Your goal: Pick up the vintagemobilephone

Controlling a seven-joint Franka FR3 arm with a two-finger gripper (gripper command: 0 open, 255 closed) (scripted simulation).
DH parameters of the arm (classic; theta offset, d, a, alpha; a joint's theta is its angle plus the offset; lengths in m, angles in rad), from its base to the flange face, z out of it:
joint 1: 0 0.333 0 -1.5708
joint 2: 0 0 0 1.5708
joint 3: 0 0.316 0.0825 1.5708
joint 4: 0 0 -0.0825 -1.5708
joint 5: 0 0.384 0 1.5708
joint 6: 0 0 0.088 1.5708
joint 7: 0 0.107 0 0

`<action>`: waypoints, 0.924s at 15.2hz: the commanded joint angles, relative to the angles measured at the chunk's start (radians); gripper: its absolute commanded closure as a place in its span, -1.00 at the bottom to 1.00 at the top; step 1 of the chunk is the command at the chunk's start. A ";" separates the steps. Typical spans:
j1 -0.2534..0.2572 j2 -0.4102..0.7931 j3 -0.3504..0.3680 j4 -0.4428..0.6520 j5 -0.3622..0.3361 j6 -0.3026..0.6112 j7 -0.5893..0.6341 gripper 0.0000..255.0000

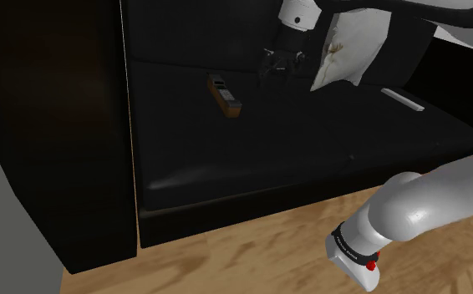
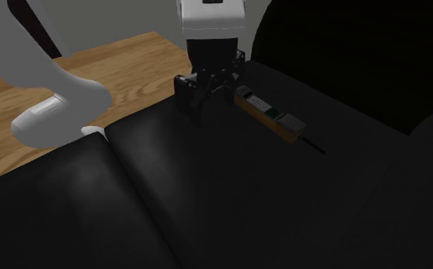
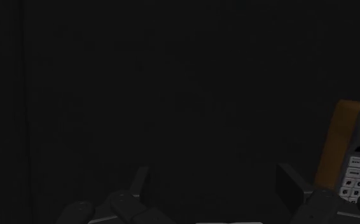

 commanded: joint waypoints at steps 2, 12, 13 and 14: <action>0.002 0.113 0.048 0.098 -0.008 0.006 0.089 -1.00; 0.042 0.425 0.140 0.385 -0.086 -0.004 0.316 -1.00; 0.042 0.423 0.139 0.369 -0.085 0.010 0.316 -1.00; 0.042 0.421 0.139 0.353 -0.085 0.024 0.316 -1.00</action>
